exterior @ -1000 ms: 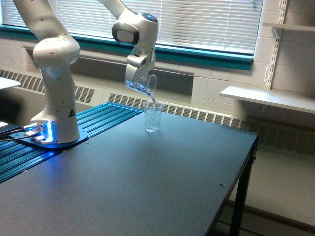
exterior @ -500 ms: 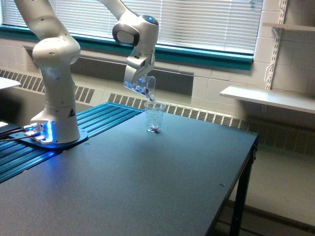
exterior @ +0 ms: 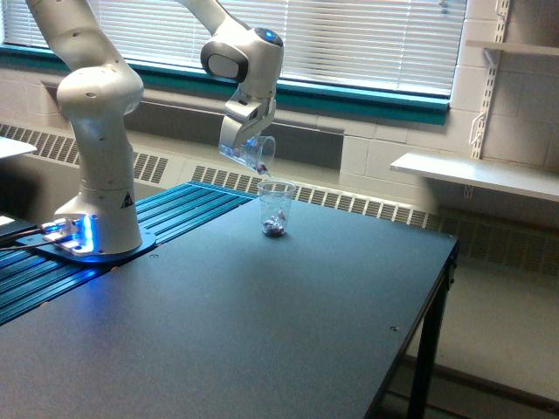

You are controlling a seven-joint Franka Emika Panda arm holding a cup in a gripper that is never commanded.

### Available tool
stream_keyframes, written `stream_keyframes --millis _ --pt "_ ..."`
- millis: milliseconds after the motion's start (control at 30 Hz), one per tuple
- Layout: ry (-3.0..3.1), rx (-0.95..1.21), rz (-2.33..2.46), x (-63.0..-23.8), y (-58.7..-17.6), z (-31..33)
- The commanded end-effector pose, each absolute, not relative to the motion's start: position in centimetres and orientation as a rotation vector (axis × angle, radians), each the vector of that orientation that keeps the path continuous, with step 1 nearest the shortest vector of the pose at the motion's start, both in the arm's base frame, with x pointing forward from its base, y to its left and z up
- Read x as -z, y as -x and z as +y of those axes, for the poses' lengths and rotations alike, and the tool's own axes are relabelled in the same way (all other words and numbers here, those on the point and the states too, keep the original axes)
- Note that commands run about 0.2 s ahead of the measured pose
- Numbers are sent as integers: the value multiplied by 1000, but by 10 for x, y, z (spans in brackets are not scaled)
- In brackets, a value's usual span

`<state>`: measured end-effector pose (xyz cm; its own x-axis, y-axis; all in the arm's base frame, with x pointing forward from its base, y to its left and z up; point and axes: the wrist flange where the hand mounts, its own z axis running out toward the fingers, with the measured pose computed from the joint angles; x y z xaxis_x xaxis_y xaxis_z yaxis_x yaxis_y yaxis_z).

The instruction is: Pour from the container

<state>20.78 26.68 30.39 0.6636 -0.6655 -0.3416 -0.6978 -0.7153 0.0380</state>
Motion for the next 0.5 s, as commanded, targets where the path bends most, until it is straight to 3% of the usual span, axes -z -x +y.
stream_keyframes --millis 33,500 --pt "2738 -547 1163 -311 -217 267" --pt "2683 -617 1211 -320 -235 264"
